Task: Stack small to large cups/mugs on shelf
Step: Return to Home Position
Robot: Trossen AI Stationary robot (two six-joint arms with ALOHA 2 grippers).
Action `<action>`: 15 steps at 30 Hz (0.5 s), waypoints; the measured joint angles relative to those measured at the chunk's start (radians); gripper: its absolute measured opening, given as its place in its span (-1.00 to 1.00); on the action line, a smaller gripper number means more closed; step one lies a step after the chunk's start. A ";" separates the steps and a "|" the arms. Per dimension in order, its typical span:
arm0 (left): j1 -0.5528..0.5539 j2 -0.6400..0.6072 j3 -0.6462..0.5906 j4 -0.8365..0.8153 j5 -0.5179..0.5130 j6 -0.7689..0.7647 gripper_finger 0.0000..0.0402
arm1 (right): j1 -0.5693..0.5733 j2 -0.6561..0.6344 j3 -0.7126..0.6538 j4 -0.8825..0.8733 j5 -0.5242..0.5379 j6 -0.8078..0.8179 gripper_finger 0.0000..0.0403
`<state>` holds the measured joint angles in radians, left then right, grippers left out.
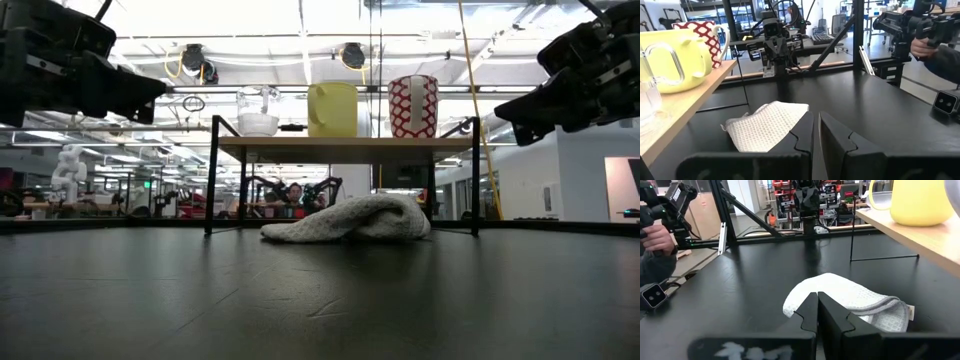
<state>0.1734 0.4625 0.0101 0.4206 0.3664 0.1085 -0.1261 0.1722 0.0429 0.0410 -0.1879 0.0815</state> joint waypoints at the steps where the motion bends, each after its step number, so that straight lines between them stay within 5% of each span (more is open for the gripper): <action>1: 0.000 0.000 0.000 0.000 0.000 0.000 -0.85 | 0.000 0.000 0.000 0.000 0.000 0.006 -1.00; 15: 0.000 0.000 0.000 -0.004 -0.001 -0.003 -0.85 | 0.000 0.000 0.000 0.000 0.000 0.012 -1.00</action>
<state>0.1734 0.4625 0.0101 0.4163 0.3656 0.1059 -0.1261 0.1722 0.0425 0.0410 -0.1879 0.0933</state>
